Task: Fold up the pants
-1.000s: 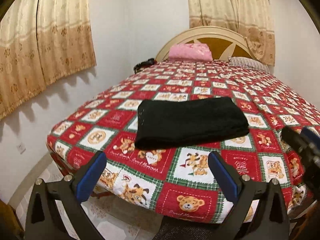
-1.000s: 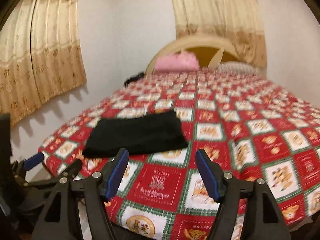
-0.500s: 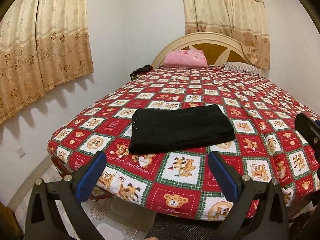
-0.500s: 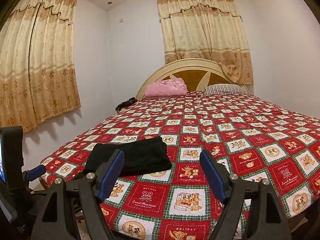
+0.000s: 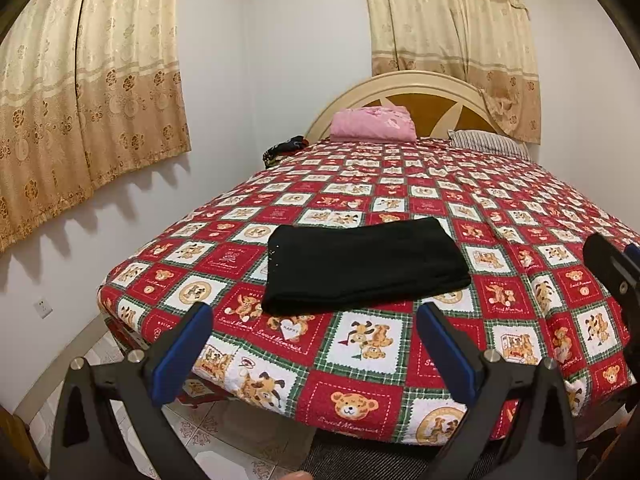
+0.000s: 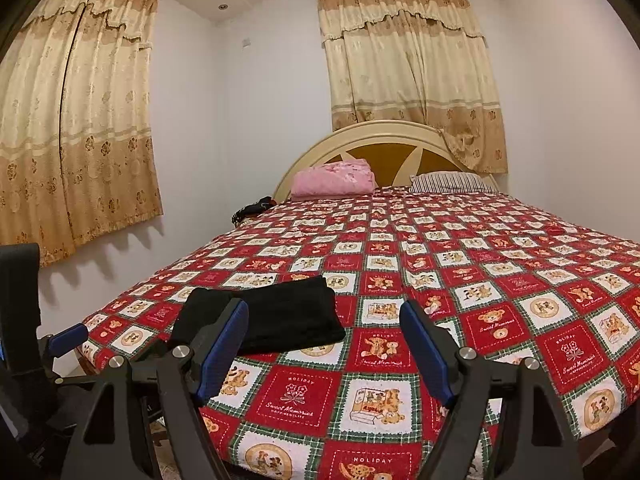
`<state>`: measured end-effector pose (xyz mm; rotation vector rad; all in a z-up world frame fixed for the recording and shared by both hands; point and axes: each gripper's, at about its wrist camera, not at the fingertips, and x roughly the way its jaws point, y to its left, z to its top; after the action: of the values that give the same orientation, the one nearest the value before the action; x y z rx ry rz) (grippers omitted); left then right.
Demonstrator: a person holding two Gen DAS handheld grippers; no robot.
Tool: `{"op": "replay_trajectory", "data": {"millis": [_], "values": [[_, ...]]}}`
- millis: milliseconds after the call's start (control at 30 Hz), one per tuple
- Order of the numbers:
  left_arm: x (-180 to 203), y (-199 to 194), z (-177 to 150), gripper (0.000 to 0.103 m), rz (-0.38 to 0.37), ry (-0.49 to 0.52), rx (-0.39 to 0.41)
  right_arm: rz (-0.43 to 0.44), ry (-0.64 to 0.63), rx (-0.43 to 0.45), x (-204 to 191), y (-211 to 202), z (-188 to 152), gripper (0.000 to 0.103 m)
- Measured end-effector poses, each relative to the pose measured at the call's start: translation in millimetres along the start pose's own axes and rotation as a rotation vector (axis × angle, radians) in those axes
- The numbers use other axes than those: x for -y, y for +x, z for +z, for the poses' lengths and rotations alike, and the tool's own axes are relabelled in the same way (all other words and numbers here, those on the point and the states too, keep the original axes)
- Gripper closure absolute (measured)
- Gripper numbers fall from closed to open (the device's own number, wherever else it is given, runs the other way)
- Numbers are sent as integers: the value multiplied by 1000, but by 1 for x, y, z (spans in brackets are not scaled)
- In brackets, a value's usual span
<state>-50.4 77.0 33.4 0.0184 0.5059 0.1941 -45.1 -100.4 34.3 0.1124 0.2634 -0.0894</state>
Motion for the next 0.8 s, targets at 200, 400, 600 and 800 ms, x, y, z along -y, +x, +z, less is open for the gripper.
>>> {"op": "replay_trajectory", "data": {"millis": [200,400,600,800], "values": [[-1,-1,2,0,3,0,2,-4,-4,13,0,0,0,24],[-2,-2,3,0,7,-2,2,-6,1,16,0,-1,0,24],[-2,-2,3,0,7,-2,2,-7,5,15,-1,-1,-1,24],[-2,-2,4,0,10,-4,0,-6,6,12,0,-1,-1,24]]}}
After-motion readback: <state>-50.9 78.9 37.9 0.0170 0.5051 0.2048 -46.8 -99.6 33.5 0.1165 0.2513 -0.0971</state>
